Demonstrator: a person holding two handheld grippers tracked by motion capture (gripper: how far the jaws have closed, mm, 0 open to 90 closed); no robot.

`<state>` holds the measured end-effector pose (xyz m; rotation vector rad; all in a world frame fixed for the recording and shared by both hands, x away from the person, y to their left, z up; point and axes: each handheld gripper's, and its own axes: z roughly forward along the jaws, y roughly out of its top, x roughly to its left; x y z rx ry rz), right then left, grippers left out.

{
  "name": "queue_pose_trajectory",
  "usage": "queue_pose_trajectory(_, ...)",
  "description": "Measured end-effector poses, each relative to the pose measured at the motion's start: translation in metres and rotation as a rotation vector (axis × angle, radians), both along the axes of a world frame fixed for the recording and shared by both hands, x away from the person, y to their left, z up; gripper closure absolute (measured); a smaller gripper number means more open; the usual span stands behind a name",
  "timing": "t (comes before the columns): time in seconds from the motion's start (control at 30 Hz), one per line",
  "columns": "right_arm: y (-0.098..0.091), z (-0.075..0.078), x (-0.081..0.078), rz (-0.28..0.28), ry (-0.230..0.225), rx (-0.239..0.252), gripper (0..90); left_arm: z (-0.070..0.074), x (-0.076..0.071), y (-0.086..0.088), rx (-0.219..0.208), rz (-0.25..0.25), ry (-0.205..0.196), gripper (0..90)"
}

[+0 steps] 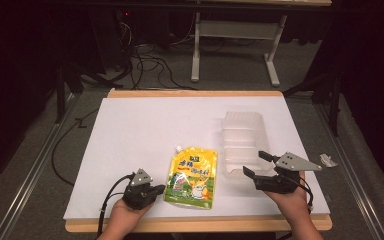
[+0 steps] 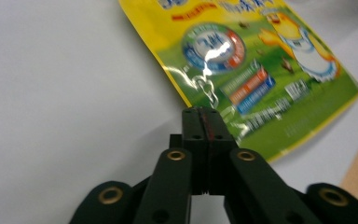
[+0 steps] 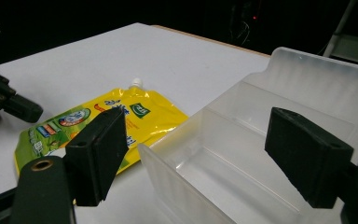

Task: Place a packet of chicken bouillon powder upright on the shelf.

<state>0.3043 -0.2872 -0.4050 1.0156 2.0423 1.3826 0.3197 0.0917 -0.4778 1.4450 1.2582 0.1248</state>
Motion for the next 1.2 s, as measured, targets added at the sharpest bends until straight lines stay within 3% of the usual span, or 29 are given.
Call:
queue_pose_trajectory(0.07, 0.000, -0.001, 0.000, -0.004, 0.006, -0.003, 21.7, 0.002, 0.012, -0.001, -0.020, 0.043, -0.025, 82.4)
queue_pose_trajectory(0.17, 0.000, -0.001, 0.000, -0.003, 0.006, -0.006, 21.8, 0.003, 0.023, -0.004, -0.025, 0.068, -0.037, 74.2)
queue_pose_trajectory(0.2, 0.000, -0.001, -0.001, -0.006, 0.005, -0.005, 21.8, 0.005, 0.034, -0.008, -0.032, 0.087, -0.041, 72.1)
queue_pose_trajectory(0.27, 0.000, -0.001, -0.001, -0.007, 0.002, -0.003, 21.9, 0.007, 0.042, -0.010, -0.045, 0.108, -0.050, 71.3)
queue_pose_trajectory(0.43, -0.001, -0.001, 0.000, -0.010, 0.004, -0.001, 22.0, 0.009, 0.059, -0.017, -0.096, 0.132, -0.030, 67.1)
queue_pose_trajectory(0.47, -0.002, -0.001, 0.000, -0.011, 0.005, 0.000, 21.9, 0.008, 0.068, -0.022, -0.107, 0.137, -0.016, 66.2)
queue_pose_trajectory(0.57, -0.002, -0.002, 0.000, -0.010, 0.006, 0.002, 22.0, 0.008, 0.076, -0.024, -0.136, 0.153, 0.008, 61.9)
queue_pose_trajectory(0.6, -0.003, -0.002, 0.000, -0.012, 0.007, 0.002, 22.0, 0.007, 0.083, -0.025, -0.174, 0.168, 0.040, 61.0)
queue_pose_trajectory(0.63, -0.003, -0.002, 0.000, -0.012, 0.007, 0.004, 22.0, 0.007, 0.083, -0.025, -0.174, 0.168, 0.040, 60.1)
queue_pose_trajectory(0.67, -0.003, -0.002, 0.000, -0.013, 0.008, 0.005, 22.1, 0.005, 0.091, -0.027, -0.195, 0.175, 0.072, 58.7)
queue_pose_trajectory(0.7, -0.003, -0.002, 0.000, -0.013, 0.008, 0.005, 22.1, 0.005, 0.091, -0.027, -0.195, 0.175, 0.072, 57.8)
queue_pose_trajectory(0.77, -0.003, -0.002, 0.000, -0.012, 0.007, 0.005, 22.1, 0.004, 0.099, -0.028, -0.224, 0.185, 0.115, 56.4)
queue_pose_trajectory(1.0, -0.001, -0.002, 0.000, -0.005, 0.005, -0.001, 22.1, 0.001, 0.109, -0.029, -0.256, 0.186, 0.166, 57.0)
queue_pose_trajectory(1.2, -0.001, -0.002, 0.000, -0.006, 0.010, 0.000, 22.2, -0.003, 0.113, -0.028, -0.300, 0.168, 0.238, 60.4)
